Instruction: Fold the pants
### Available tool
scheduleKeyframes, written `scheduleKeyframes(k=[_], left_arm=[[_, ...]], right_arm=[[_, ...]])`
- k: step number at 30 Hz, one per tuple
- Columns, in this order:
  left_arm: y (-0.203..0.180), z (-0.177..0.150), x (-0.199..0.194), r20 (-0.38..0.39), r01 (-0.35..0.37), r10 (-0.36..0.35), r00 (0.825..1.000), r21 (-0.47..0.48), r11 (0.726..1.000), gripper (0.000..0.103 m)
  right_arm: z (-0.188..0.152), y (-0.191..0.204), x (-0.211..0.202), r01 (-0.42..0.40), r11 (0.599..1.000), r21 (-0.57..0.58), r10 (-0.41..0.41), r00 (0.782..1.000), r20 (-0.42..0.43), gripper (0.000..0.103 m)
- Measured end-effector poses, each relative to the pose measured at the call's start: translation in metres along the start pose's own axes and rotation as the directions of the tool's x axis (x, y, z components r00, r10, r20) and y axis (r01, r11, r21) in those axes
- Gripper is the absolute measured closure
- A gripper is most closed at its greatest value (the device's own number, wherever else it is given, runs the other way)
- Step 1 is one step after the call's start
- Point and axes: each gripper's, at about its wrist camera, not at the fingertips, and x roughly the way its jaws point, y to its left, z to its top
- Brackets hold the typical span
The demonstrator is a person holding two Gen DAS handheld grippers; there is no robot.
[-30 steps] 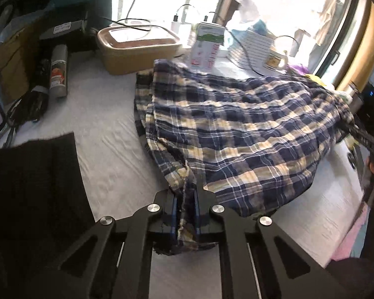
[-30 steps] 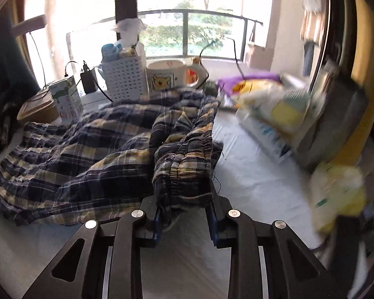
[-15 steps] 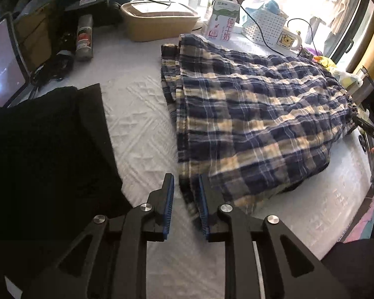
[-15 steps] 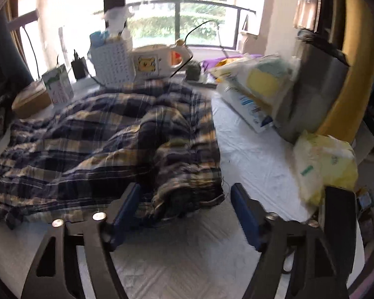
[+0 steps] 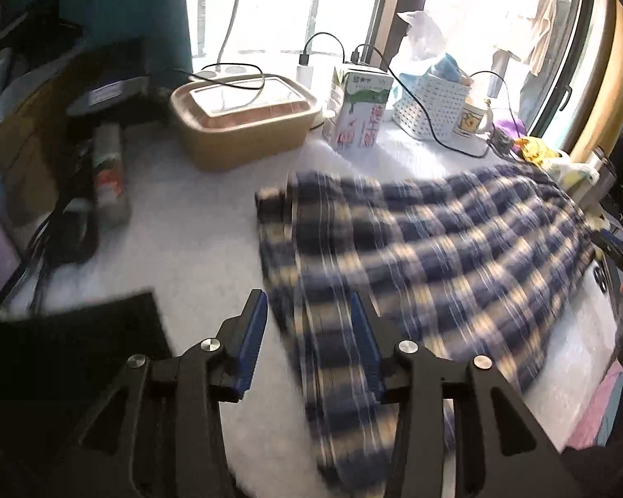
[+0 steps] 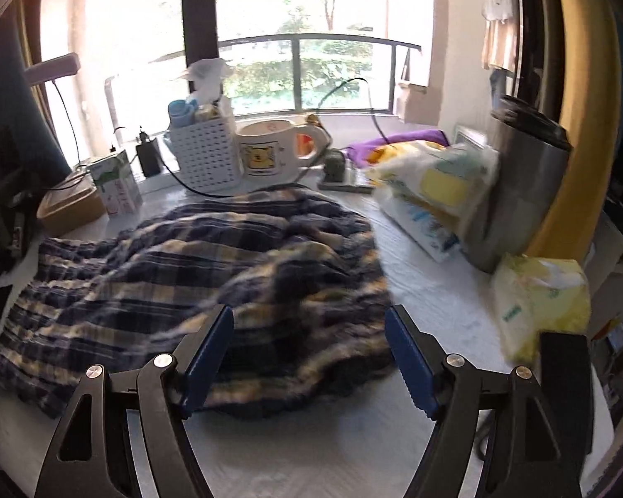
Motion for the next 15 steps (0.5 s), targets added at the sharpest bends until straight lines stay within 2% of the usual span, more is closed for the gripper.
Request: scheduleKeyframes(k=[9, 11, 14, 15], left_arm=[[-0.004, 0.04, 0.04, 0.05, 0.034, -0.036, 0.998, 0.046, 0.998, 0.061], [-0.004, 0.045, 0.052, 0.042, 0.033, -0.036, 0.998, 0.061, 0.998, 0.061], [0.004, 0.048, 0.074, 0.01, 0.03, -0.031, 0.999, 0.027, 0.999, 0.063], [0.006, 0.048, 0.079, 0.0, 0.028, -0.028, 1.0, 0.019, 0.999, 0.078]], right_arm=[[0.008, 0.006, 0.019, -0.015, 1.0, 0.009, 0.015, 1.0, -0.005, 0.026], [0.009, 0.004, 0.024, -0.017, 1.0, 0.015, 0.017, 1.0, -0.009, 0.026], [0.011, 0.004, 0.031, -0.019, 1.0, 0.016, 0.019, 1.0, -0.011, 0.026], [0.012, 0.004, 0.032, -0.02, 1.0, 0.014, 0.02, 1.0, -0.011, 0.026]])
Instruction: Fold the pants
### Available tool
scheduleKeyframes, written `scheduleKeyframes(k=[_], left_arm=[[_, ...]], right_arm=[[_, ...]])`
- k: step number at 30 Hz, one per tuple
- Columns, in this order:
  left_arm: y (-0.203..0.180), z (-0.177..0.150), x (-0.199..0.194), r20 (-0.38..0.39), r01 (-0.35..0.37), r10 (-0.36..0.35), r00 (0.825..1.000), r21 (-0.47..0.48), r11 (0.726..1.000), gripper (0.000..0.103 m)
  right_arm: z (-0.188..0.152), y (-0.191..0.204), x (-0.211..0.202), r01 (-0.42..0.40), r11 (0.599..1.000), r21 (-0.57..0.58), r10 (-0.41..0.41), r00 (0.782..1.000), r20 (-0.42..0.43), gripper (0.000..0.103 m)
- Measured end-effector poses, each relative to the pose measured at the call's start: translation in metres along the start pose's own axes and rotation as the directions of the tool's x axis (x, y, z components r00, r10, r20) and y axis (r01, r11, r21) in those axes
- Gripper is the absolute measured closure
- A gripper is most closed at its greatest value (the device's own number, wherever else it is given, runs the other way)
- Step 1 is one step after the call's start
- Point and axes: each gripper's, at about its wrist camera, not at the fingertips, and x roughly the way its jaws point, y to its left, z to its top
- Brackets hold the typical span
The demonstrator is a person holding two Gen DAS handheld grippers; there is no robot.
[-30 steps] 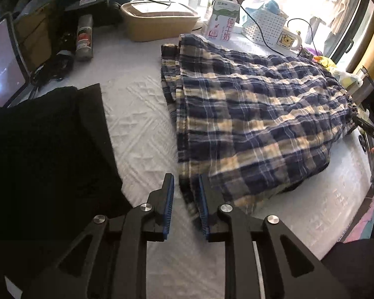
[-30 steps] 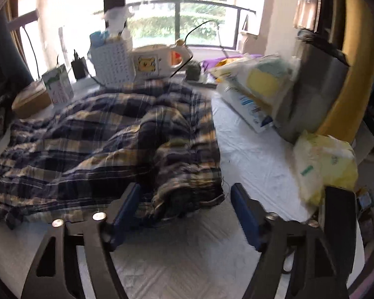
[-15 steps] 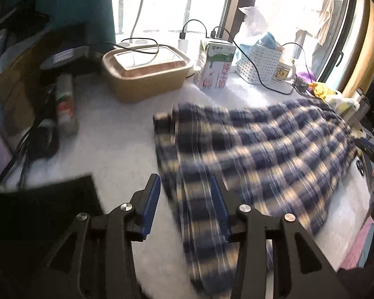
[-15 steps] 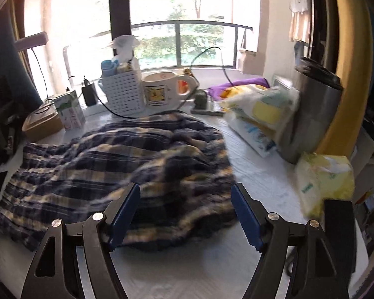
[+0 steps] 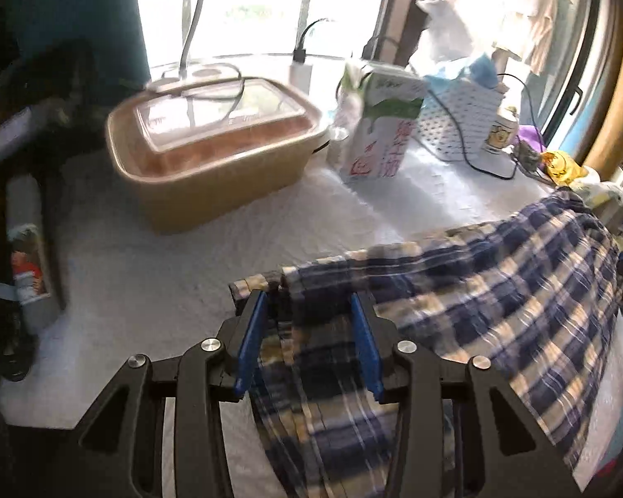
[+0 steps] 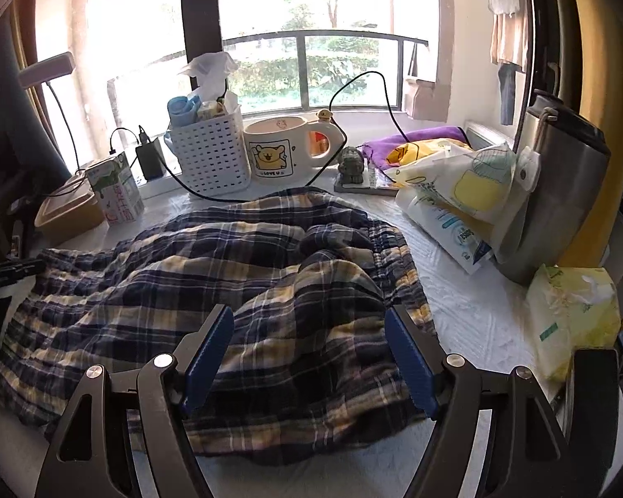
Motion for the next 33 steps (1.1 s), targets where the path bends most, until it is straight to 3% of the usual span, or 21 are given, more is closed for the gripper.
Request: scheduleKeyframes(k=[1, 3, 8, 11, 15, 20, 22, 24, 26, 27, 28, 30, 33], left_arm=[[0.0, 0.0, 0.003, -0.008, -0.006, 0.006, 1.0, -0.001, 1.0, 0.103], [-0.001, -0.001, 0.003, -0.012, -0.023, 0.023, 1.0, 0.02, 1.0, 0.103], [-0.001, 0.004, -0.018, 0.059, -0.118, 0.115, 0.992, 0.049, 0.992, 0.103], [0.012, 0.007, -0.014, 0.053, -0.149, 0.146, 0.988, 0.039, 0.988, 0.103], [0.025, 0.004, 0.002, 0.019, -0.128, 0.127, 0.992, 0.013, 0.992, 0.103], [0.019, 0.007, -0.004, 0.009, -0.136, 0.136, 0.991, 0.0, 0.991, 0.099], [0.015, 0.008, -0.019, 0.04, -0.146, 0.146, 0.988, -0.014, 0.989, 0.08], [0.007, 0.006, -0.034, 0.074, -0.111, 0.112, 0.991, -0.021, 0.994, 0.072], [-0.005, 0.002, -0.042, 0.087, -0.077, 0.077, 0.993, -0.002, 0.997, 0.071], [-0.013, -0.002, -0.042, 0.078, -0.044, 0.043, 0.996, 0.012, 0.999, 0.071], [-0.018, -0.005, -0.039, 0.063, -0.019, 0.017, 0.998, 0.024, 1.0, 0.071], [-0.025, -0.014, -0.028, 0.024, -0.002, 0.001, 1.0, 0.044, 0.999, 0.071], [-0.02, -0.024, -0.004, -0.057, -0.03, 0.031, 0.998, 0.028, 0.999, 0.071]], right_arm=[[0.001, 0.001, 0.002, -0.002, 1.0, -0.004, 0.002, 1.0, 0.0, 0.026], [0.003, 0.004, 0.005, -0.006, 1.0, -0.016, 0.006, 1.0, -0.005, 0.026], [0.006, 0.017, 0.012, -0.03, 0.999, -0.046, 0.03, 1.0, -0.007, 0.026], [0.007, 0.029, 0.015, -0.051, 0.996, -0.074, 0.05, 0.999, -0.014, 0.026], [0.01, 0.043, 0.02, -0.087, 0.992, -0.096, 0.085, 0.996, -0.022, 0.026], [0.01, 0.059, 0.03, -0.127, 0.982, -0.138, 0.12, 0.991, -0.06, 0.026], [0.014, 0.06, 0.03, -0.151, 0.98, -0.126, 0.146, 0.988, -0.051, 0.026], [0.021, 0.06, 0.033, -0.165, 0.977, -0.136, 0.162, 0.986, -0.032, 0.026], [0.029, 0.059, 0.045, -0.151, 0.977, -0.148, 0.145, 0.988, -0.051, 0.038], [0.033, 0.057, 0.054, -0.143, 0.98, -0.14, 0.133, 0.988, -0.078, 0.058], [0.037, 0.054, 0.059, -0.132, 0.983, -0.128, 0.121, 0.989, -0.09, 0.062], [0.044, 0.05, 0.066, -0.135, 0.984, -0.113, 0.124, 0.988, -0.095, 0.062], [0.049, 0.042, 0.082, -0.108, 0.987, -0.12, 0.092, 0.987, -0.135, 0.062]])
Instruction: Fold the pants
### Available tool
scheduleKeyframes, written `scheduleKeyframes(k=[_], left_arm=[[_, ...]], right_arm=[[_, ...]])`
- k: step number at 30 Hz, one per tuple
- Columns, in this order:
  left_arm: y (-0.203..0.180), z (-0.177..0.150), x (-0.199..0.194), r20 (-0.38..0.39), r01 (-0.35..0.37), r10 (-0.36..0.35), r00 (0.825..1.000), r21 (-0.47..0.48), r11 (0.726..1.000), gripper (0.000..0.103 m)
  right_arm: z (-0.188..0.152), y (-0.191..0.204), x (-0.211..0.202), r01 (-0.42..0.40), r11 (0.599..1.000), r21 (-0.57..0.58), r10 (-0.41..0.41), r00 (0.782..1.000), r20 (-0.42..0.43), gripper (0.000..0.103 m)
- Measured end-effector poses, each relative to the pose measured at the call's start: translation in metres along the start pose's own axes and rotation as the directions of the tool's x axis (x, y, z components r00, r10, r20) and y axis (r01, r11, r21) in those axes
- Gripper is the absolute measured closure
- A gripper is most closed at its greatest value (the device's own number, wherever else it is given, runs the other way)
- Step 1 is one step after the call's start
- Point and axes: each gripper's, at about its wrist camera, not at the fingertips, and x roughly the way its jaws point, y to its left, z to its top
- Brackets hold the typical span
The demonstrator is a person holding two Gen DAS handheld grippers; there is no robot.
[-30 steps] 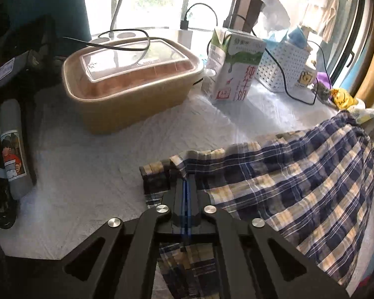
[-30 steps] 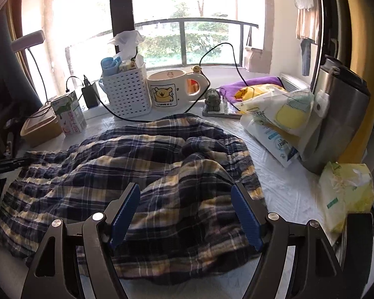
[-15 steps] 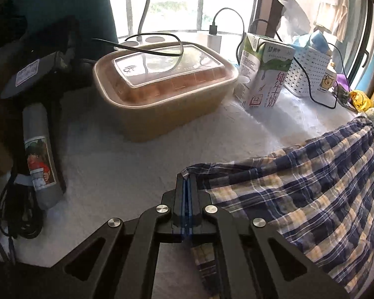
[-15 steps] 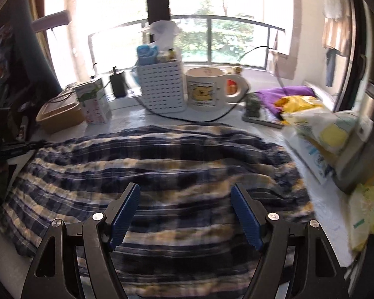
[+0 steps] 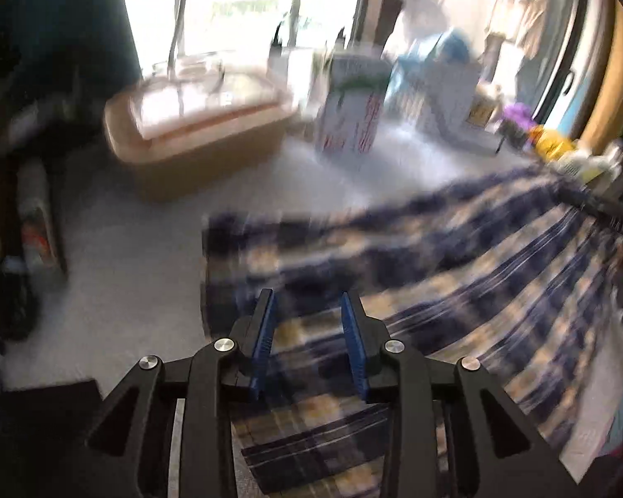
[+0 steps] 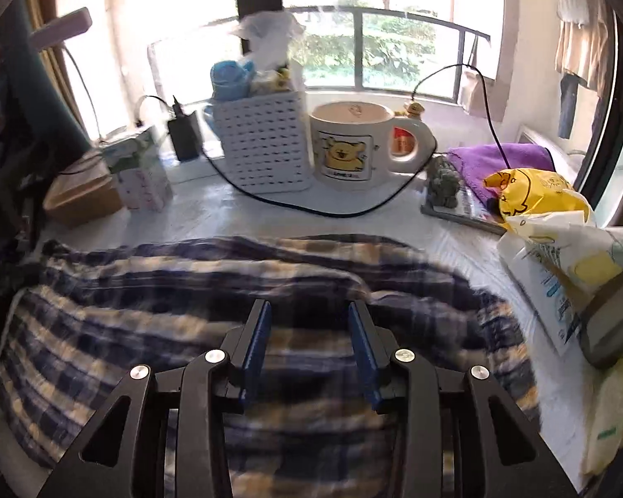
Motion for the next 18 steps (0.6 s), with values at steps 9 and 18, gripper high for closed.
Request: scheduleKeyframes(k=[9, 18], left_arm=[[0.002, -0.007, 0.003, 0.016, 0.0, -0.001, 1.0, 0.039, 0.999, 0.072], [0.01, -0.011, -0.045, 0.102, 0.006, 0.001, 0.995, -0.067, 0.998, 0.071]], right_arm=[[0.008, -0.031, 0.025, 0.087, 0.995, 0.055, -0.083, 0.994, -0.077, 0.062], [-0.002, 0.005, -0.018, 0.032, 0.999, 0.031, -0.031, 0.999, -0.014, 0.062]])
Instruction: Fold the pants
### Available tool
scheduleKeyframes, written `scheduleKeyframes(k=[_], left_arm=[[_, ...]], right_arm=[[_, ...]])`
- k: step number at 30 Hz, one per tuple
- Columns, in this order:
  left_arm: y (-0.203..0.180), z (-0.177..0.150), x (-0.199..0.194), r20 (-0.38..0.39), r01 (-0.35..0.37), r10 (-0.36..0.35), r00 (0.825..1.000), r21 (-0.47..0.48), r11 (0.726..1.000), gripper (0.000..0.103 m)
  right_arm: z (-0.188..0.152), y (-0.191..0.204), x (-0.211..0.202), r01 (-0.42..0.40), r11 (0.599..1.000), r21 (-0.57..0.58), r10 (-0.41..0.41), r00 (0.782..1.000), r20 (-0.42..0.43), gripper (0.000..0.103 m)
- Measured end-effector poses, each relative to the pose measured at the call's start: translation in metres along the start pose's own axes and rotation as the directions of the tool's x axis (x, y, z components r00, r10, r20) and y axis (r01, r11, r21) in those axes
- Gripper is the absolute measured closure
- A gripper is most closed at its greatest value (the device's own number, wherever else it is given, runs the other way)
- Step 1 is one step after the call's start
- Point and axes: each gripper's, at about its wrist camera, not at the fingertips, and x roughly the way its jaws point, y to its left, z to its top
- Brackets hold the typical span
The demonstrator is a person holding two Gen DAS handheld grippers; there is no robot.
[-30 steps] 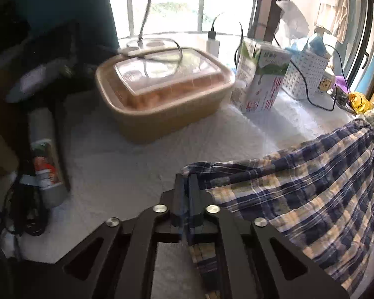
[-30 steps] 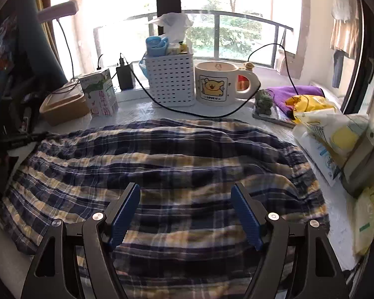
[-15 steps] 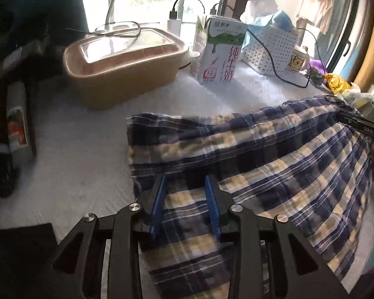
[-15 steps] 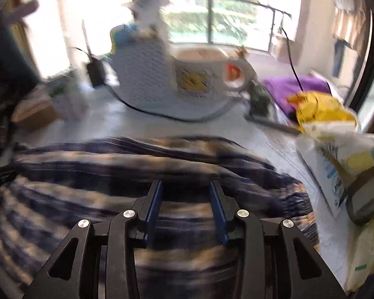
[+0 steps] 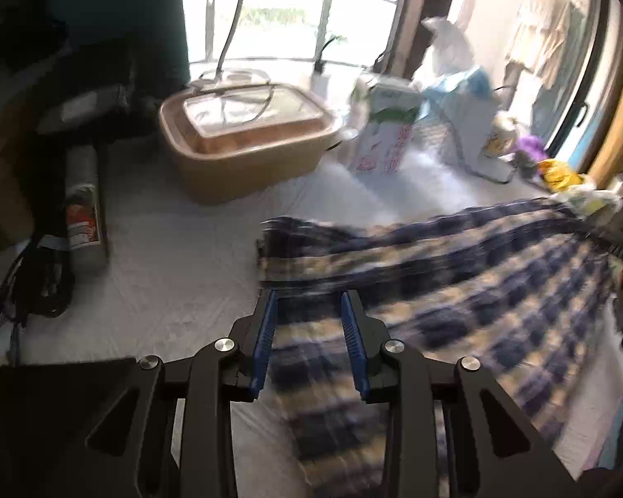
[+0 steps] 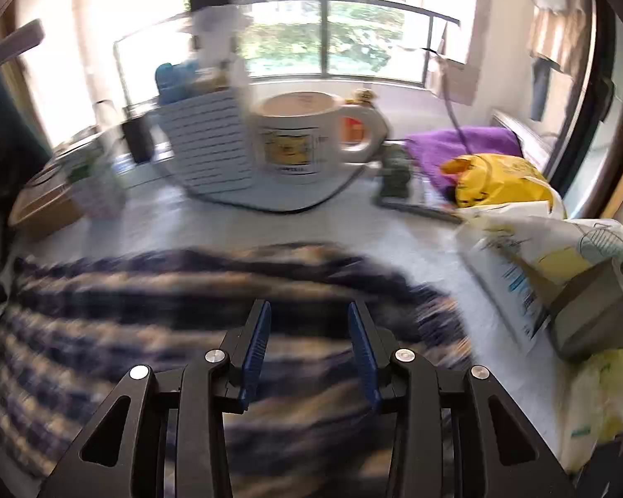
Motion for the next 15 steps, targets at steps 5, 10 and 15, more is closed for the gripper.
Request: scheduleKeyframes(k=[5, 10, 15], left_arm=[[-0.036, -0.03, -0.014, -0.058, 0.104, -0.101, 0.993, 0.044, 0.994, 0.071], [-0.06, -0.066, -0.003, -0.148, 0.121, -0.111, 0.983, 0.058, 0.991, 0.071], [-0.062, -0.084, -0.012, -0.142, 0.092, -0.082, 0.987, 0.067, 0.994, 0.071]], right_arm=[[-0.026, 0.073, -0.012, -0.146, 0.981, -0.129, 0.142, 0.989, -0.041, 0.062], [-0.052, 0.121, -0.016, -0.226, 0.952, -0.204, 0.21, 0.973, -0.096, 0.062], [-0.086, 0.129, -0.017, -0.231, 0.944, -0.236, 0.201, 0.969, -0.143, 0.062]])
